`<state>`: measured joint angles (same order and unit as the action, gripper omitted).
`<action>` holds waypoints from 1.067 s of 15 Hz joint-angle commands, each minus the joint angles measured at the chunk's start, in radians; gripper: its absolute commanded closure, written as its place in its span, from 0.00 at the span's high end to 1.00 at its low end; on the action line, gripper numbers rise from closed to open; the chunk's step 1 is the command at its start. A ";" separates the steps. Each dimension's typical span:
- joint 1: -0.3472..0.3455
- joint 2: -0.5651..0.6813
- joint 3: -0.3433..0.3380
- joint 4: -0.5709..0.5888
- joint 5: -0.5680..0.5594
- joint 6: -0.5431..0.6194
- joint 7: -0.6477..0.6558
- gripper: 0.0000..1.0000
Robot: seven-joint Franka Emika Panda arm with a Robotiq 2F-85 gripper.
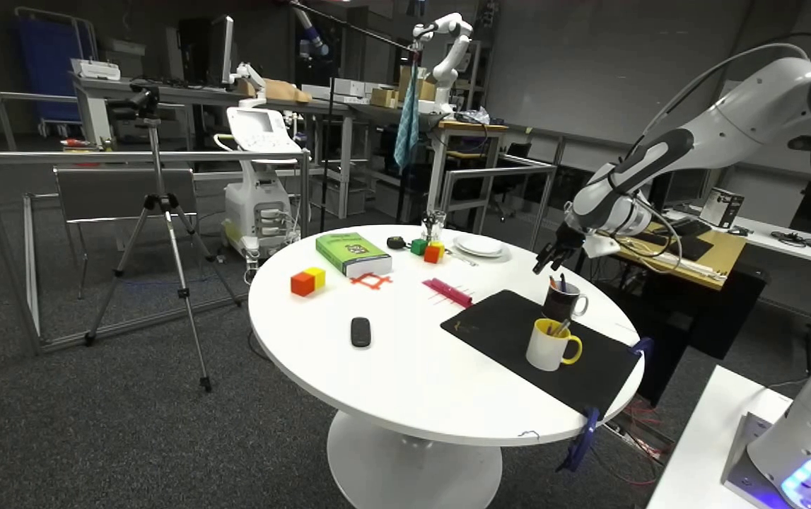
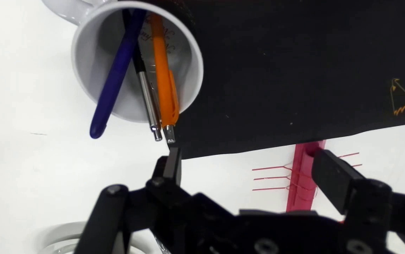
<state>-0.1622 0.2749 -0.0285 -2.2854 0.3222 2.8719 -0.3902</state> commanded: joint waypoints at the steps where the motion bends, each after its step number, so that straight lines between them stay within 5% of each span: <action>1: -0.009 0.028 -0.005 0.019 -0.015 0.028 -0.040 1.00; 7: -0.003 0.045 -0.013 0.012 -0.025 0.034 -0.055 1.00; 16: -0.055 0.063 0.008 0.004 -0.218 0.051 -0.026 1.00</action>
<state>-0.1972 0.3258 -0.0317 -2.2791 0.1543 2.8770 -0.4196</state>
